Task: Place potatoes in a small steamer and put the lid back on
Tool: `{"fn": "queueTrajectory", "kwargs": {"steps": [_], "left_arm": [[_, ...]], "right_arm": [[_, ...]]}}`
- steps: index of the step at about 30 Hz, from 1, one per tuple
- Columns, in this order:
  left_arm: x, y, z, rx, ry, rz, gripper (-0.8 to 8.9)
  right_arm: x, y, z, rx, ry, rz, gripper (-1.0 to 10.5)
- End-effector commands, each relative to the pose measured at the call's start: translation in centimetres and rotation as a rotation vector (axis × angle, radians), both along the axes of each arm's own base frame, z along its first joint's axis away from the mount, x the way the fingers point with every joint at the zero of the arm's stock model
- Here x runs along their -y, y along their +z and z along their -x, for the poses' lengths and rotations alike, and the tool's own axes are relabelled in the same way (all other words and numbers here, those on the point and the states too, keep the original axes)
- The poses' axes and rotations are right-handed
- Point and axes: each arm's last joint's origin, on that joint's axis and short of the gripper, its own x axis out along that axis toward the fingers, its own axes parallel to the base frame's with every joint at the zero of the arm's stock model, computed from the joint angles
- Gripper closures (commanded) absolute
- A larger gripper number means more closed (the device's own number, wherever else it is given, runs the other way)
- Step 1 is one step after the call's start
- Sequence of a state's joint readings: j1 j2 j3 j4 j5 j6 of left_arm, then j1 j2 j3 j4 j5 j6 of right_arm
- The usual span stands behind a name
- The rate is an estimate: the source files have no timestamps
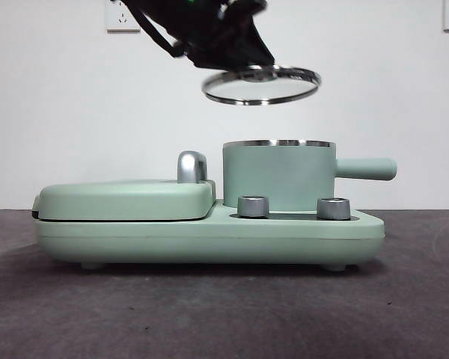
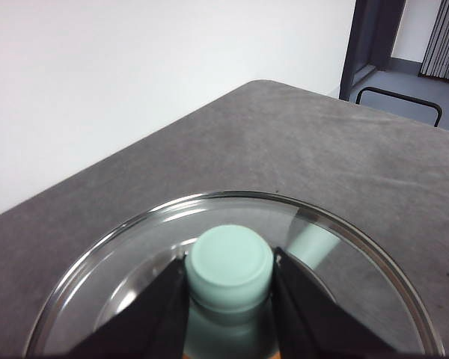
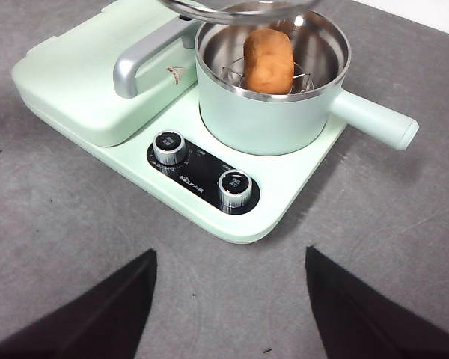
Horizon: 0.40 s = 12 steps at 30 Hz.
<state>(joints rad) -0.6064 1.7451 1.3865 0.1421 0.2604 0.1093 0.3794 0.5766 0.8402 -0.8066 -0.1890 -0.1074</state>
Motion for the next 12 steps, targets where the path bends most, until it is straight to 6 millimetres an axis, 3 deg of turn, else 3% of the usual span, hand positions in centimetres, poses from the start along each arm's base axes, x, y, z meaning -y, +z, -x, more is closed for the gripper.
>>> {"fn": "queueTrajectory", "kwargs": {"steps": [1,12], "left_arm": [[1.1,0.2,-0.8,0.060,-0.013,0.027,7.98],[2.7,-2.5,-3.2,0.053,-0.017,-0.006,7.98]], "right_arm": [[-0.1,0.1,0.0,-0.003,0.009,0.004,6.4],[0.0,0.0,0.1,-0.015,0.008,0.007,6.4]]}}
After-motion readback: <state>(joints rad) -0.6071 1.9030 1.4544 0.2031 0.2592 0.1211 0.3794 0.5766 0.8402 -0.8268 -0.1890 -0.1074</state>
